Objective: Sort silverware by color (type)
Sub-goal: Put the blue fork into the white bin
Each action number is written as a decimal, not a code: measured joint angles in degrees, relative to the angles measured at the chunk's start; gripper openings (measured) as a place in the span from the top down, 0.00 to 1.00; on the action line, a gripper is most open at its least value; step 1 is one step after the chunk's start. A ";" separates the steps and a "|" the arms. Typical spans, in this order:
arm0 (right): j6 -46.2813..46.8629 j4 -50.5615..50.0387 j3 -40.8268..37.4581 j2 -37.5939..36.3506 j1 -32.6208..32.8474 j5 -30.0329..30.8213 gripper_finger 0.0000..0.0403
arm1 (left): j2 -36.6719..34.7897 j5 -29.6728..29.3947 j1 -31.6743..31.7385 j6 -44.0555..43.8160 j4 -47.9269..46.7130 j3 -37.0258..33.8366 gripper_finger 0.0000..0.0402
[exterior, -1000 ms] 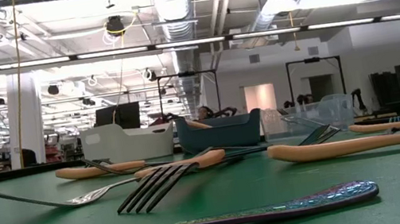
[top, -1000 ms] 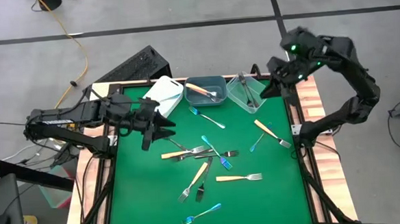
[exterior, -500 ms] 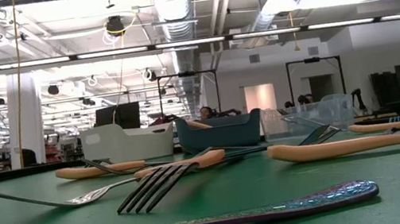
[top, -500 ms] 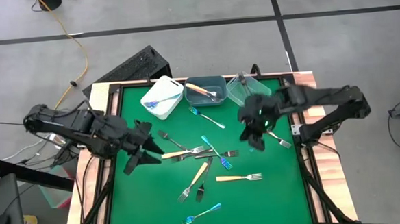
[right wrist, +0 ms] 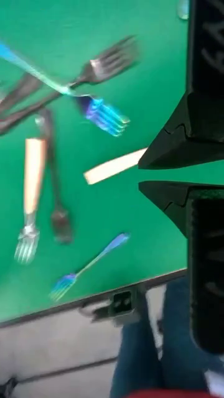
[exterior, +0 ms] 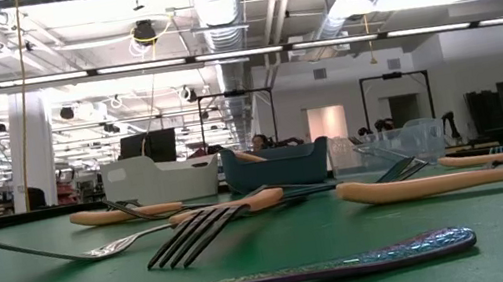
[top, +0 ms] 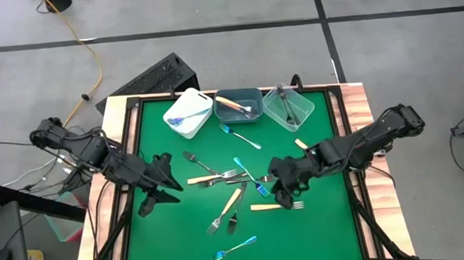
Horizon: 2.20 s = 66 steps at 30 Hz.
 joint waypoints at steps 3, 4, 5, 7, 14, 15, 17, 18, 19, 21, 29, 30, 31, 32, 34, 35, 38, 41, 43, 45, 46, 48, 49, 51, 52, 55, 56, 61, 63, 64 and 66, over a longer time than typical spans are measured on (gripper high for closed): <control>0.02 2.18 0.05 2.43 1.22 0.23 0.86 | -0.05 -0.32 -0.85 -0.85 1.22 -1.54 0.60; -0.69 2.00 0.00 3.03 1.77 0.17 0.86 | -0.04 -0.32 -1.18 -1.73 1.26 -2.26 0.60; -1.79 1.50 -0.02 3.80 2.31 0.30 0.86 | -0.01 -0.35 -1.56 -2.97 1.38 -3.03 0.60; -3.95 1.79 -0.08 5.35 3.00 0.42 0.86 | 0.13 -0.49 -2.23 -5.26 1.31 -4.81 0.60; -8.01 -0.56 -0.09 9.40 3.19 0.12 0.86 | 0.41 -1.48 -4.11 -13.27 3.55 -12.70 0.60; -8.12 -0.77 -0.07 9.06 2.50 0.15 0.86 | 0.43 -1.80 -4.11 -14.49 4.01 -13.89 0.60; -8.13 -2.99 -0.06 8.35 1.07 0.17 0.86 | 0.43 -2.31 -4.11 -17.55 5.23 -16.46 0.60; -8.03 -4.30 -0.06 8.03 0.22 0.29 0.86 | 0.43 -2.40 -4.11 -19.23 6.32 -17.60 0.60; -7.87 -5.35 -0.06 7.70 -0.60 0.40 0.86 | 0.43 -2.55 -4.11 -20.84 7.69 -18.83 0.60; -9.21 -6.93 -0.06 7.32 -2.19 0.40 0.85 | 0.43 -2.53 -4.11 -23.32 11.53 -21.13 0.60; -16.65 -6.09 -0.04 8.06 -9.34 0.68 0.74 | 0.45 -2.31 -4.16 -26.50 21.88 -25.16 0.60; -17.52 -6.07 -0.08 8.21 -10.05 1.18 0.72 | 0.45 -2.36 -4.16 -26.43 21.89 -25.16 0.60; -18.38 -5.98 -0.09 8.33 -10.65 1.93 0.70 | 0.45 -2.42 -4.16 -26.24 21.79 -25.16 0.60; -19.00 -5.21 -0.04 8.92 -11.27 2.41 0.67 | 0.45 -2.54 -4.16 -25.90 21.78 -25.16 0.60; -20.39 -3.63 0.00 9.86 -12.59 2.80 0.64 | 0.45 -2.48 -4.24 -24.75 21.80 -25.16 0.60; -21.06 -3.30 -0.09 10.44 -12.99 2.85 0.62 | 0.45 -2.38 -4.38 -24.10 21.76 -25.16 0.60; -20.84 1.92 0.02 12.97 -13.71 3.30 0.60 | 0.45 -2.33 -5.13 -21.81 21.55 -25.16 0.60; -19.52 5.83 -0.04 17.10 -14.20 3.40 0.59 | 0.40 -2.29 -5.97 -20.41 21.40 -25.16 0.60; -18.57 8.44 -0.10 19.46 -14.38 3.16 0.60 | 0.42 -2.29 -6.64 -19.80 20.85 -25.16 0.60; -17.77 9.40 0.54 22.34 -14.44 3.24 0.61 | 0.40 -2.30 -7.21 -19.30 20.68 -25.14 0.60; -17.54 10.15 0.98 23.13 -14.47 3.29 0.61 | 0.40 -2.31 -7.58 -19.01 20.34 -25.14 0.60; -16.83 9.82 1.87 25.43 -14.41 3.81 0.62 | 0.38 -2.45 -8.17 -18.52 20.33 -25.14 0.60; -16.30 10.13 2.43 26.58 -14.37 4.33 0.62 | 0.38 -2.68 -8.37 -18.14 20.27 -25.12 0.60; -16.02 10.37 2.67 27.62 -14.37 4.73 0.63 | 0.35 -3.02 -8.79 -17.39 19.86 -25.12 0.60; -16.00 10.43 2.81 28.58 -14.33 4.87 0.63 | 0.30 -3.12 -8.83 -17.10 19.89 -25.12 0.60; -14.91 9.41 3.11 30.21 -14.79 5.90 0.63 | 0.00 -3.16 -8.85 -16.52 19.34 -25.12 0.60; -14.95 8.58 3.12 30.38 -14.95 5.91 0.64 | -0.10 -3.17 -8.86 -16.49 19.51 -25.11 0.60; -14.95 6.93 3.24 31.26 -15.97 5.65 0.64 | -0.61 -4.27 -8.86 -15.36 19.21 -25.10 0.60; -15.08 6.87 3.21 31.44 -16.33 5.26 0.64 | -0.78 -5.38 -8.86 -14.94 19.07 -25.12 0.60; -15.15 6.83 3.21 31.41 -16.35 4.85 0.64 | -0.86 -5.95 -8.86 -14.91 19.37 -25.11 0.60; -15.10 6.83 3.21 31.41 -16.67 4.67 0.66 | -0.98 -6.54 -8.86 -14.91 19.38 -25.10 0.60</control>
